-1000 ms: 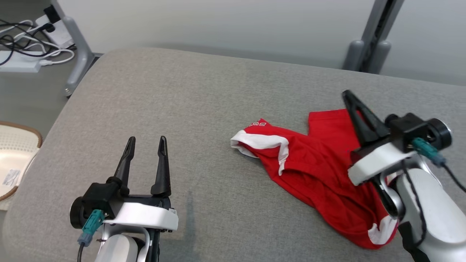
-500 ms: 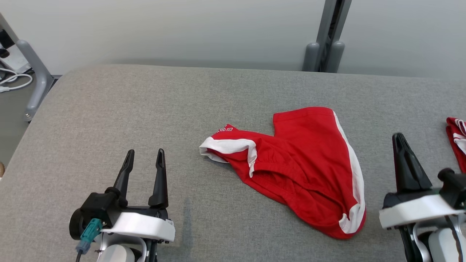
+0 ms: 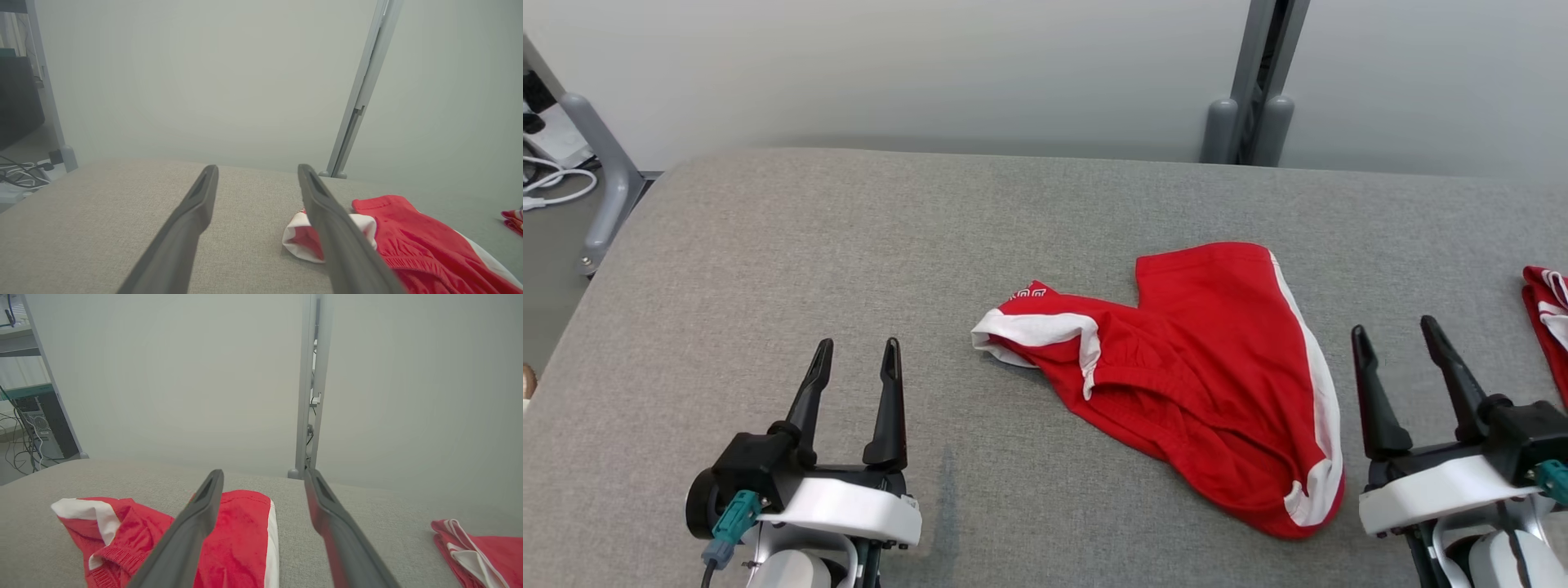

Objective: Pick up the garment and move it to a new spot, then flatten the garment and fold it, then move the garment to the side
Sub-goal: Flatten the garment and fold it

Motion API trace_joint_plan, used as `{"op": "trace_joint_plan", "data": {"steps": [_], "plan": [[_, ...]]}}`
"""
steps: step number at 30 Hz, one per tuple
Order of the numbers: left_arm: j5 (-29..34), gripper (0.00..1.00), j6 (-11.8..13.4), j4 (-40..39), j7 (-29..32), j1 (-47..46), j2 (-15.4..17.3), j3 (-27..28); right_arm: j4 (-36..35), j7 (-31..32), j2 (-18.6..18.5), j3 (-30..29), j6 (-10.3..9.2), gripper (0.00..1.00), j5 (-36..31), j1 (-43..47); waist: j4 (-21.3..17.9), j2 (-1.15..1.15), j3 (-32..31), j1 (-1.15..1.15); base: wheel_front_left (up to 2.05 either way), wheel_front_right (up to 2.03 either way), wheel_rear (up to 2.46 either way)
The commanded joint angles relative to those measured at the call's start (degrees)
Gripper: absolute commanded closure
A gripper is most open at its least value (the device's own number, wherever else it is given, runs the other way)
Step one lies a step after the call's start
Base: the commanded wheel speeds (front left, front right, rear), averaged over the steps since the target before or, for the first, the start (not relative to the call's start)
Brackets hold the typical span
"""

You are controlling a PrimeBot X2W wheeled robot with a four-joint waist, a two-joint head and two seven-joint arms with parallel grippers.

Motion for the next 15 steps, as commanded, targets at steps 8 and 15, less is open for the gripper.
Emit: {"op": "trace_joint_plan", "data": {"steps": [8,15], "plan": [[-0.5,0.00,0.1,0.0,0.0,-0.4,0.2,-0.8,0.4,3.7,-4.1,9.1,0.01,0.00,-2.1,-1.8,2.4,0.00,0.1,0.00,0.00,0.00,0.00],[-2.0,0.00,0.6,-0.7,-0.1,-2.1,0.2,-2.2,6.3,12.3,-12.9,28.3,0.00,0.00,-2.0,-11.5,6.0,0.00,3.1,0.00,0.00,0.00,0.00]]}}
